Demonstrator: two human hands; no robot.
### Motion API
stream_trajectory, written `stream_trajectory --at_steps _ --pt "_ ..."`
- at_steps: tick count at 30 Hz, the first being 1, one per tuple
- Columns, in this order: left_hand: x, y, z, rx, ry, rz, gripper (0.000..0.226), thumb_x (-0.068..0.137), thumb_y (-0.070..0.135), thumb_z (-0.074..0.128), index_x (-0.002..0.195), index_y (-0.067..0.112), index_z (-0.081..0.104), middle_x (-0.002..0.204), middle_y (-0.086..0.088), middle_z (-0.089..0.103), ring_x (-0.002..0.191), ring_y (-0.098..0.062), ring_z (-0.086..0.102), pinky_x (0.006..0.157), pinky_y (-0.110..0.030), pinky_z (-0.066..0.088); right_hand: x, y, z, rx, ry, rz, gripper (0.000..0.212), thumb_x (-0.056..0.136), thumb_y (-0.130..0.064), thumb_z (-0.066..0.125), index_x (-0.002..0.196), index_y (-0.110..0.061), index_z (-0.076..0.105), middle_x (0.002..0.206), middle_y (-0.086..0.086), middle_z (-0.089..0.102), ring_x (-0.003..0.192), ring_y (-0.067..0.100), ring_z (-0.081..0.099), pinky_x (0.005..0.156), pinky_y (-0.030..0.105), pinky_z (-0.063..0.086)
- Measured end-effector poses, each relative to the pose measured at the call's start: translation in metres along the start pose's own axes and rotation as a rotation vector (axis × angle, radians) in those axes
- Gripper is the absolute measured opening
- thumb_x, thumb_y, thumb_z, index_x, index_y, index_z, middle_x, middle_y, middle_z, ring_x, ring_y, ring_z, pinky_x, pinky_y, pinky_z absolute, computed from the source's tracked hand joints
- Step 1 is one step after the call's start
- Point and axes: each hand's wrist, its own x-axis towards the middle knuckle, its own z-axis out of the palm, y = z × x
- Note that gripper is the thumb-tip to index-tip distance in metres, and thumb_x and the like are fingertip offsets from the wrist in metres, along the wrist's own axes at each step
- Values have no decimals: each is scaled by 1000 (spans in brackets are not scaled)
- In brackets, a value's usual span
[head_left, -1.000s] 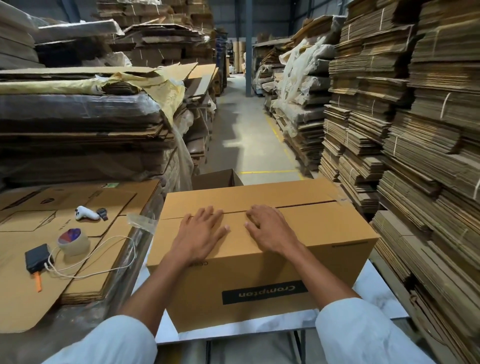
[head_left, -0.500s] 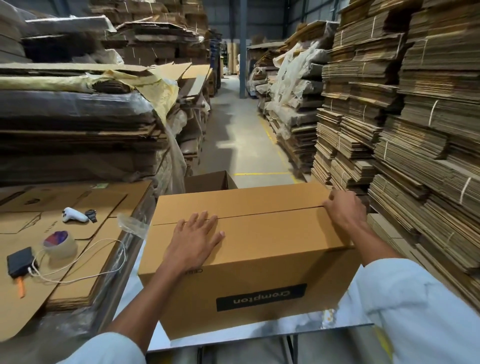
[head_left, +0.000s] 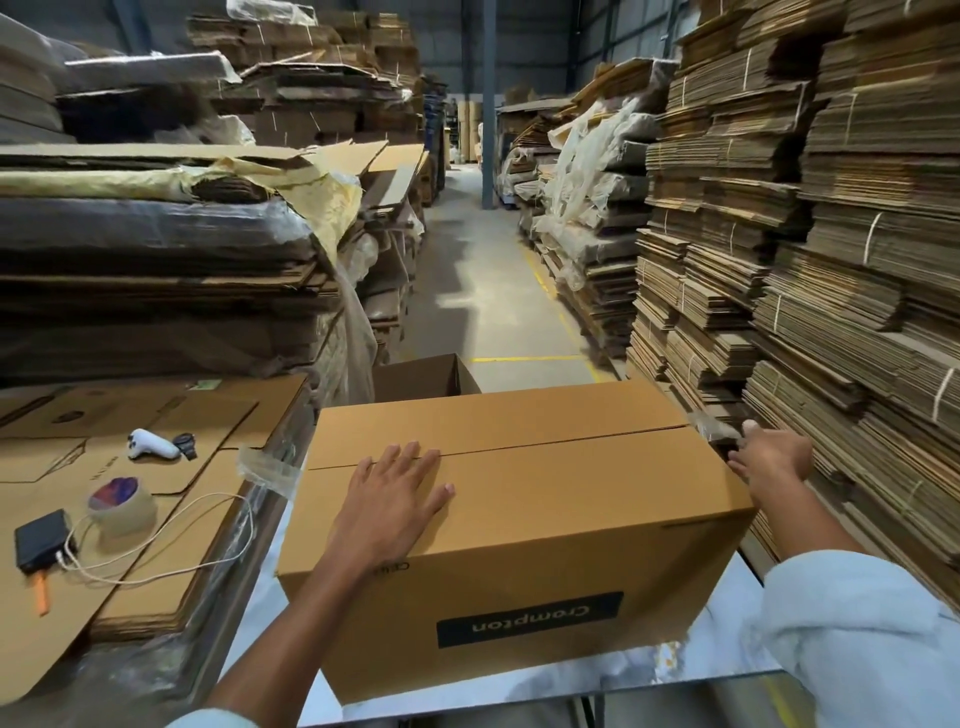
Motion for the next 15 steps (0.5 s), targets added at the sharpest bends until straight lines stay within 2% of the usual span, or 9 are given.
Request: stream_trajectory --at_steps 2,3,5,6,7,9,10,12,15 --pt "1 -1 2 4 2 0 71 97 72 13 159 38 17 169 7 11 156 -16 6 126 -45 5 5 1 -2 30 -28 27 35 97 -22 59 127 -5 58 116 15 67 99 29 72 87 43 60" --pt "1 -2 2 3 1 -1 71 97 72 13 159 38 17 169 7 11 156 -16 6 126 -46 5 2 0 -2 -70 26 -56 31 97 -22 56 125 -12 59 120 12 65 106 30 68 92 45 57" --pt "3 -2 2 5 -3 -3 70 97 72 13 159 38 18 169 7 12 156 -17 7 126 -46 6 -24 -8 4 -273 162 -374 14 97 -21 54 110 -26 57 116 4 60 114 26 60 101 48 49" --pt "4 -1 2 8 -4 -3 70 97 72 13 158 39 19 169 6 13 156 -17 8 126 -46 7 -49 -16 9 -318 154 -564 10 98 -21 52 105 -28 55 113 1 58 116 22 56 104 50 45" --pt "5 -1 2 9 -4 -4 69 97 71 14 158 39 20 169 6 14 156 -17 8 126 -46 7 -74 -22 18 -350 75 -738 8 99 -21 50 103 -26 55 109 -1 58 112 19 55 103 49 45" --pt "7 -1 1 7 -11 0 68 98 70 15 158 39 21 168 6 15 156 -17 10 126 -46 7 -126 -26 36 -437 -290 -937 16 102 -24 49 105 -18 63 103 0 65 99 19 60 94 48 51" --pt "7 0 1 6 -11 1 67 98 70 16 157 38 21 168 6 15 156 -17 10 125 -46 7 -155 -24 46 -555 -498 -975 23 103 -29 50 112 -17 67 109 1 68 103 21 62 95 48 49" --pt "6 0 1 13 -16 0 67 99 69 17 158 38 20 169 6 14 156 -17 10 125 -46 6 -204 -6 69 -885 -777 -1029 47 103 -52 45 135 -21 61 137 -1 62 128 22 55 108 48 38" --pt "1 0 -1 14 -30 -5 64 101 65 17 158 36 19 169 6 13 156 -16 7 126 -45 5 -269 33 94 -1190 -916 -1129 94 88 -85 7 157 -27 32 166 0 27 153 30 22 122 56 16"
